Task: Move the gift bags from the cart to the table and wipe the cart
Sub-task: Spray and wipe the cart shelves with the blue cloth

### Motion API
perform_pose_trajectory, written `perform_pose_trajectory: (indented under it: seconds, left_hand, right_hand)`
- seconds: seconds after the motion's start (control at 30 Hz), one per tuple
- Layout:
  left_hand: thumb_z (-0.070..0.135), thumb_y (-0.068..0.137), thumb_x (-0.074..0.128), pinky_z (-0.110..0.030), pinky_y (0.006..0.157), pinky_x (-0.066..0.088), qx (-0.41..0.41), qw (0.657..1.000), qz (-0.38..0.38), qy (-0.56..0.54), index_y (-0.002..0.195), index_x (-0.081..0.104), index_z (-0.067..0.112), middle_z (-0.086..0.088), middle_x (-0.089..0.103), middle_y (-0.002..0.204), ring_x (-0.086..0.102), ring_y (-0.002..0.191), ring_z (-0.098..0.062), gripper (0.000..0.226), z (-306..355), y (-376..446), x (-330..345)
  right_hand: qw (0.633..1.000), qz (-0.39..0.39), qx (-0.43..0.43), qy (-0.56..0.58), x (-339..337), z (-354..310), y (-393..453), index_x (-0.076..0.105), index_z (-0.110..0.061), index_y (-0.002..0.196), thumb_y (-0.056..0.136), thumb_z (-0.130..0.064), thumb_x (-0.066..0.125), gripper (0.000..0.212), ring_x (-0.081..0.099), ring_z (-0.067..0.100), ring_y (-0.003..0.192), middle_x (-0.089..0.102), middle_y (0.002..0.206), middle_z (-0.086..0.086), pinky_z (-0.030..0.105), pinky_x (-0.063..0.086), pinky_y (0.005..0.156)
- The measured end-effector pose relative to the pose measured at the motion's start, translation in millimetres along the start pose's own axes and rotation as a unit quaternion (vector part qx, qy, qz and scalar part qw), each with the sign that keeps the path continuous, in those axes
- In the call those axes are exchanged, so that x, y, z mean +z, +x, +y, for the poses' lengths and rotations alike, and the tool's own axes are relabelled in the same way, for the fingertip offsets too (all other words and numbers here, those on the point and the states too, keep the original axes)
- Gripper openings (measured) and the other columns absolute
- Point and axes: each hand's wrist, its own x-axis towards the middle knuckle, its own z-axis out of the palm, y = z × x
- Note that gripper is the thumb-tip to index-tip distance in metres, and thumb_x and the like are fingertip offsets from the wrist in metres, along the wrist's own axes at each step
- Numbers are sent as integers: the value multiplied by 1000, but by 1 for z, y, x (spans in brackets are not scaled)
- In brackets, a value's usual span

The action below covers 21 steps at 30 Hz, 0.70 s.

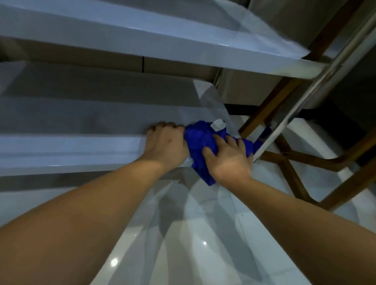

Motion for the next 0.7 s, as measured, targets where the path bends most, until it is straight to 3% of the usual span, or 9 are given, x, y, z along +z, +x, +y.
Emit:
perform_pose_trajectory:
  seconds: [0.2, 0.37, 0.43, 0.53, 0.7]
  left_hand:
    - [18, 90, 53, -41, 87, 47, 3, 1000, -4, -7, 115, 65, 9, -13, 65, 115, 58, 105, -33, 29, -4, 16, 8]
    - [40, 95, 38, -47, 103, 37, -18, 997, 11, 70, 143, 50, 17, -10, 57, 132, 50, 121, -35, 55, -23, 36, 25]
    - [45, 85, 29, -50, 97, 38, -21, 994, 50, 97, 140, 53, 10, -14, 61, 124, 55, 111, -37, 69, -22, 38, 35]
    - [39, 82, 41, -51, 85, 46, 12, 985, 139, 106, 132, 61, 3, -17, 67, 109, 61, 92, -38, 65, -26, 37, 47]
    - [34, 81, 48, -50, 86, 43, 6, 983, 150, 103, 123, 65, 3, -16, 65, 109, 58, 95, -38, 54, -24, 35, 46]
  right_hand:
    - [1000, -7, -9, -10, 8, -4, 28, 18, -38, 157, 98, -60, 26, 64, 1, 34, 153, 19, 165, 1, 66, 0, 119]
    - [999, -8, -46, -19, 11, -12, 76, 18, -40, 155, 94, -65, 28, 66, 6, 39, 151, 21, 164, 6, 74, 3, 112]
    - [999, -11, -46, -25, 13, -19, 103, 15, -40, 157, 95, -66, 28, 68, 5, 39, 152, 17, 165, 4, 73, 2, 114]
    - [999, -11, -45, -25, 15, -25, 149, 12, -40, 159, 96, -69, 25, 71, 1, 37, 153, 13, 167, 2, 69, 0, 116]
    - [1000, -14, -22, -3, 17, -46, 230, 12, -43, 158, 88, -75, 24, 78, 3, 38, 153, 9, 168, 1, 70, 3, 115]
